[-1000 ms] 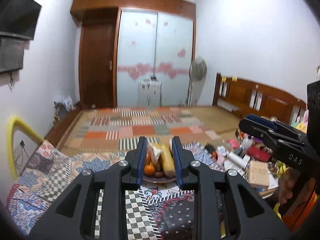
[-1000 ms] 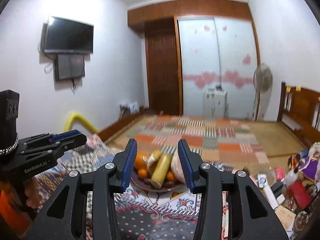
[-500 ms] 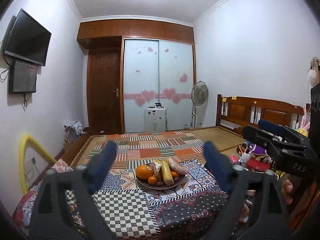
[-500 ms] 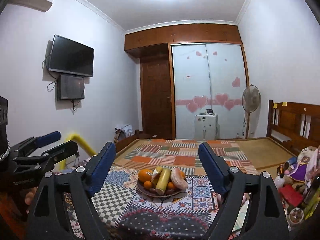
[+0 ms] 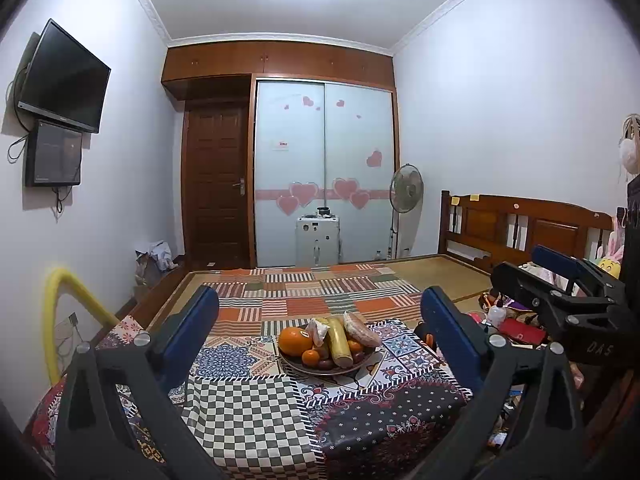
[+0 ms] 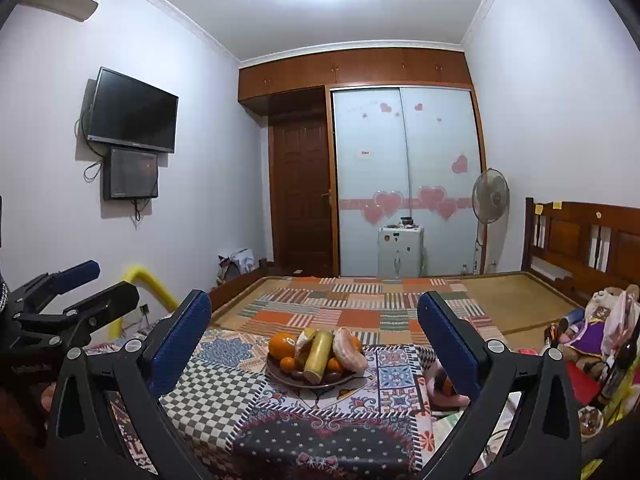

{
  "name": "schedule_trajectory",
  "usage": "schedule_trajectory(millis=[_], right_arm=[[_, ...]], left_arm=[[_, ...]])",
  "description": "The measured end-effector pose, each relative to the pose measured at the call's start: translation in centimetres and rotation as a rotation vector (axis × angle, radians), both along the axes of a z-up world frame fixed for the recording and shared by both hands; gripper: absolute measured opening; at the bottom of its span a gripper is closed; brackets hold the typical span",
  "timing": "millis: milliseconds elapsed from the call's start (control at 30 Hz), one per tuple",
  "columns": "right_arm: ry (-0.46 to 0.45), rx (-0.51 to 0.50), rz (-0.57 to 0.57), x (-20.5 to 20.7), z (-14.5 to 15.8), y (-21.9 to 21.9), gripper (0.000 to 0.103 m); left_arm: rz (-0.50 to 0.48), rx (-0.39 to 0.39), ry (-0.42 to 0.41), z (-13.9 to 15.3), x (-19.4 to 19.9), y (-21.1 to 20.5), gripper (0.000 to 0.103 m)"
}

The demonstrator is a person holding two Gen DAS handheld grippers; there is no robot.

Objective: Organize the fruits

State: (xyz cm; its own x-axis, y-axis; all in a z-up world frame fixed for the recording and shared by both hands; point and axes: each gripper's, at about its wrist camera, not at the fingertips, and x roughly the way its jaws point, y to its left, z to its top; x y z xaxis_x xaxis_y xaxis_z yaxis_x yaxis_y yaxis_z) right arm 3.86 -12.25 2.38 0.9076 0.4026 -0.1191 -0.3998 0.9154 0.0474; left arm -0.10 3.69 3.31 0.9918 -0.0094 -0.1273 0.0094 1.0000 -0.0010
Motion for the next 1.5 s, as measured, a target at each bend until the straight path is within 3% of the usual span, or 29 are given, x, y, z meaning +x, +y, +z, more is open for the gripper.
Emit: schedule_trajectory(millis=[1500], right_arm=[[-0.009,-0.004,-0.004,-0.67,0.29,-0.58,0.103]], left_arm=[[-0.010,-0.010,0.003,-0.74,0.16,-0.05,0.103]])
